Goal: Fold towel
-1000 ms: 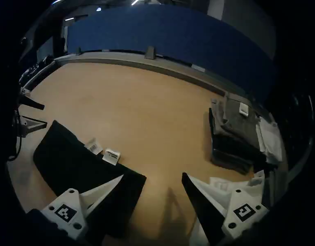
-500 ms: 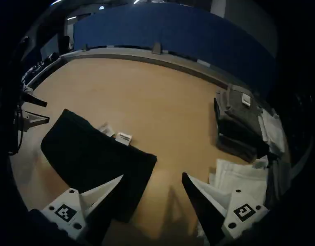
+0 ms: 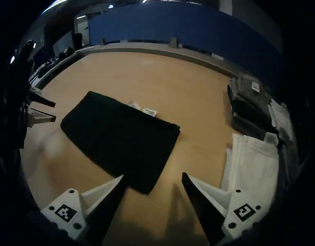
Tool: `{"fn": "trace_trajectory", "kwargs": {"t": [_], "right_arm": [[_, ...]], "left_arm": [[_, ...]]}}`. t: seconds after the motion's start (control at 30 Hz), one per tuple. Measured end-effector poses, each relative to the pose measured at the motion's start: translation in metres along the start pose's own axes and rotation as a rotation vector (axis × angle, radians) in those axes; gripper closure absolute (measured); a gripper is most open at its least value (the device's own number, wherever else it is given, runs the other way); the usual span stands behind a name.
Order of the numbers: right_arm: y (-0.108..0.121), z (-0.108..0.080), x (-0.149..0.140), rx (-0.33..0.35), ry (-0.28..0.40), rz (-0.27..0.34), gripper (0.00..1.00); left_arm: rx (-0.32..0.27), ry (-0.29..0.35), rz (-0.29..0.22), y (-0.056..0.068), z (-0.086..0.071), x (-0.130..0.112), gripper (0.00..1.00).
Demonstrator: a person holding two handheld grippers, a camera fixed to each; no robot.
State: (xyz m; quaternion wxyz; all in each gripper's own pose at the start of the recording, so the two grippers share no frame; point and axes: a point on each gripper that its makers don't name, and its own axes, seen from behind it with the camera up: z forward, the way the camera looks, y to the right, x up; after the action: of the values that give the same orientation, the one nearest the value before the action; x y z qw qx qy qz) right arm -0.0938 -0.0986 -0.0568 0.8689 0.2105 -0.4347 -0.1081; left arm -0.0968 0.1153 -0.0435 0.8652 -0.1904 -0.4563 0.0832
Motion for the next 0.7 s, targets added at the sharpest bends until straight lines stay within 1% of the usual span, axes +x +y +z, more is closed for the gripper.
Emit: {"fn": "trace_trajectory", "kwargs": {"t": [0.17, 0.43, 0.57, 0.7], "right_arm": [[-0.004, -0.004, -0.010, 0.045, -0.010, -0.012, 0.00], [-0.008, -0.001, -0.012, 0.067, -0.020, -0.025, 0.00], [-0.009, 0.002, -0.014, 0.071, -0.024, -0.034, 0.00], [-0.010, 0.003, -0.015, 0.082, -0.030, -0.043, 0.04]], "left_arm": [[-0.026, 0.001, 0.004, 0.004, -0.007, -0.010, 0.03], [-0.018, 0.000, 0.010, 0.002, -0.010, -0.013, 0.03], [-0.004, 0.005, 0.009, -0.001, -0.013, -0.011, 0.03], [0.017, 0.008, 0.000, -0.007, -0.015, -0.012, 0.03]]}}
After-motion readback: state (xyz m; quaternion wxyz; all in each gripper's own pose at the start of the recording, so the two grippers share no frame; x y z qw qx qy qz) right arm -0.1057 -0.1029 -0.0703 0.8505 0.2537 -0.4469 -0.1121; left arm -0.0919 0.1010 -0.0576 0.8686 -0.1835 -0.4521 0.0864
